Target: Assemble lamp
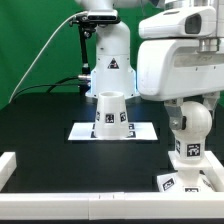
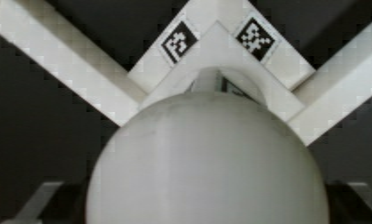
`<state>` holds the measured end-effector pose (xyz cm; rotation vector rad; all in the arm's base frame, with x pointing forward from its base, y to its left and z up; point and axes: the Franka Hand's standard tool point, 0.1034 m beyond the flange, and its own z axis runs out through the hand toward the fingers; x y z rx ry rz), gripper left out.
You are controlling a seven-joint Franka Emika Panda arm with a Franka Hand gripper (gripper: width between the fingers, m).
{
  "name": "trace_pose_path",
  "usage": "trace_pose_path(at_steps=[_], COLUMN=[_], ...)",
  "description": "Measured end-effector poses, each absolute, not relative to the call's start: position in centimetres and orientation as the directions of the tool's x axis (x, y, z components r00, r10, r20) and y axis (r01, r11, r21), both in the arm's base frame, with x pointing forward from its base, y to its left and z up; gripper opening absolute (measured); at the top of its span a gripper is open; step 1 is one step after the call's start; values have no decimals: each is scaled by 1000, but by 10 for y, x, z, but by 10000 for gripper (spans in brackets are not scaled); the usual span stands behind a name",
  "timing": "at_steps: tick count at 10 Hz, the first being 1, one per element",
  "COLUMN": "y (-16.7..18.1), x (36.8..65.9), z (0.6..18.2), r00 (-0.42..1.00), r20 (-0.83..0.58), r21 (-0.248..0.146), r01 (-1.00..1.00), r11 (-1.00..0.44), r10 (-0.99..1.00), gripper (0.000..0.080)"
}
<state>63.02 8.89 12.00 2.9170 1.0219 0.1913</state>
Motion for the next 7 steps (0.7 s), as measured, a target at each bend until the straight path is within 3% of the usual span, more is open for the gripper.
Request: trace_pose_path(at_steps=[4,6,7], y=[89,78,77], x=[641,650,649], z=[124,128,128], r00=[979,981,977], r20=[158,171,171], r21=[29,-24,-24], r01=[129,-84,-126], r11=[-991,-996,-992], r10=[132,-87,-128], gripper=[571,573,573])
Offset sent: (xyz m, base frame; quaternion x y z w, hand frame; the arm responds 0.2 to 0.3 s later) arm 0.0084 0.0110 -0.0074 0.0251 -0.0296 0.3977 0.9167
